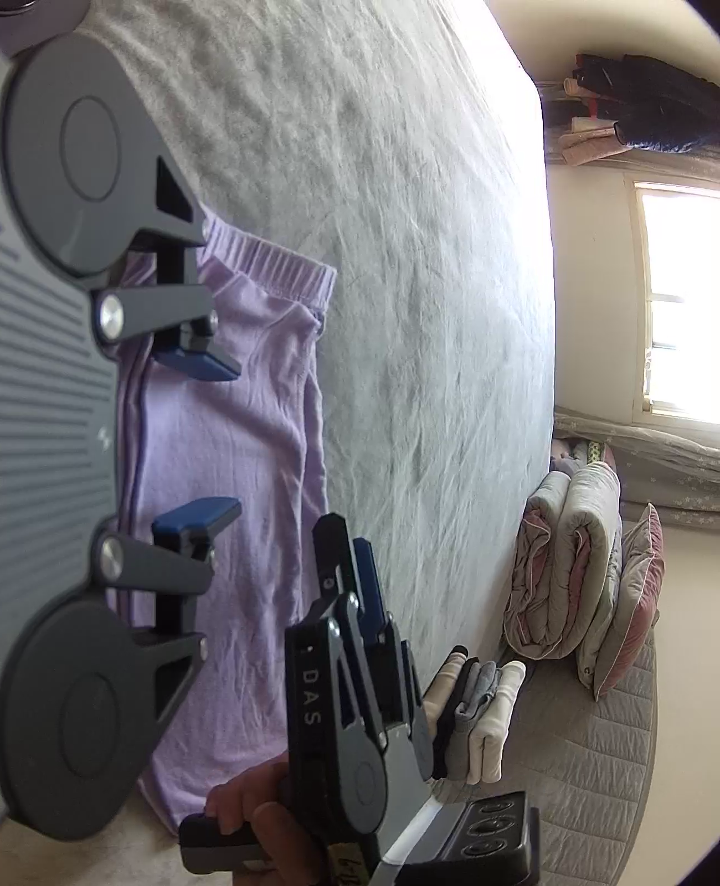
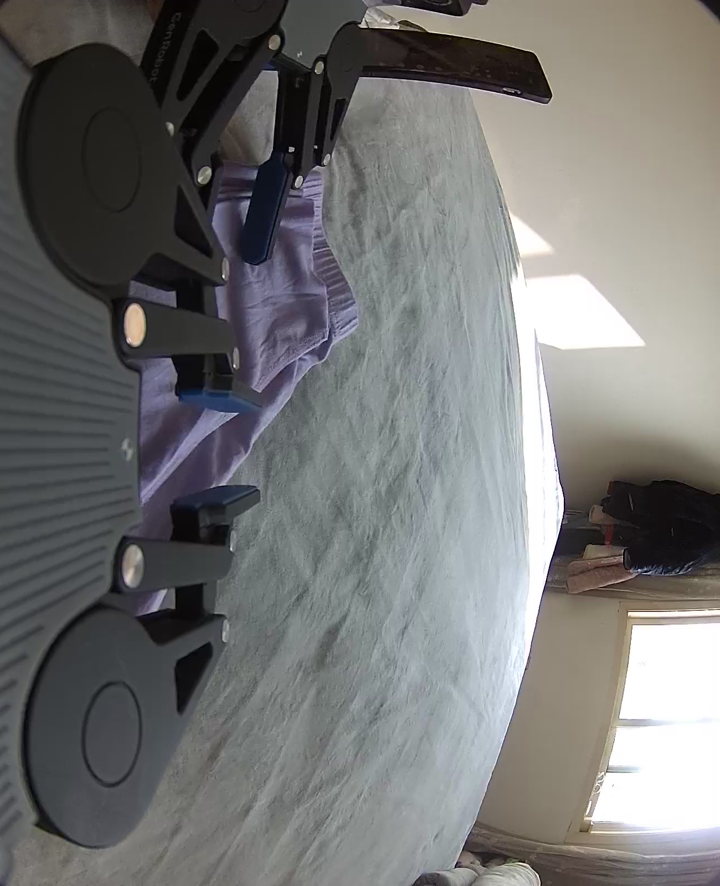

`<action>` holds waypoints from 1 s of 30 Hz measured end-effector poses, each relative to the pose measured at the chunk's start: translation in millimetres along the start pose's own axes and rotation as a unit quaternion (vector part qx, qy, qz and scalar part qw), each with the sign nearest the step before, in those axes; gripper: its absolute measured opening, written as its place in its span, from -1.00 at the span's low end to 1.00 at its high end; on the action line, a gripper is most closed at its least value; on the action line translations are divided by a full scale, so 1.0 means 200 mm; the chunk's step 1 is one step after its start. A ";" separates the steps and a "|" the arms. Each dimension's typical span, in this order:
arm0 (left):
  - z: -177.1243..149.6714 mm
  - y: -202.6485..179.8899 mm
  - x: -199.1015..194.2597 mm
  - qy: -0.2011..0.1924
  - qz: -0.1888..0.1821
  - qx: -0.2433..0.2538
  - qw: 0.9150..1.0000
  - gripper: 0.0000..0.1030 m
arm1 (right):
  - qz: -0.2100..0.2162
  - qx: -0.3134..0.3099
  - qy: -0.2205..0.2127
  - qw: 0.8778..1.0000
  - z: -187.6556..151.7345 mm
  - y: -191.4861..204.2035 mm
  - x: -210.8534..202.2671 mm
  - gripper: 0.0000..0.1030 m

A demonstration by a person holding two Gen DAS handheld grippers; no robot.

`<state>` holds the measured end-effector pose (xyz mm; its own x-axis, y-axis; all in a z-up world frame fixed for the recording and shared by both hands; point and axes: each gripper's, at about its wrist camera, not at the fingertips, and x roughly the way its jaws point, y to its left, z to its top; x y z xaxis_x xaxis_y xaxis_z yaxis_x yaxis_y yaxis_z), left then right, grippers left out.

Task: Fold clothes
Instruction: 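Lift both open grippers off the folded lavender pants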

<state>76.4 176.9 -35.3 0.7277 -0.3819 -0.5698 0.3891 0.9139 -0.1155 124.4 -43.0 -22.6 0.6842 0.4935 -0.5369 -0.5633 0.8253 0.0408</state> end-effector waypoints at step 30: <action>0.03 -0.34 0.12 -0.021 0.071 0.053 0.996 0.19 | -0.064 0.126 0.000 0.990 -0.38 -0.32 -0.67 -0.20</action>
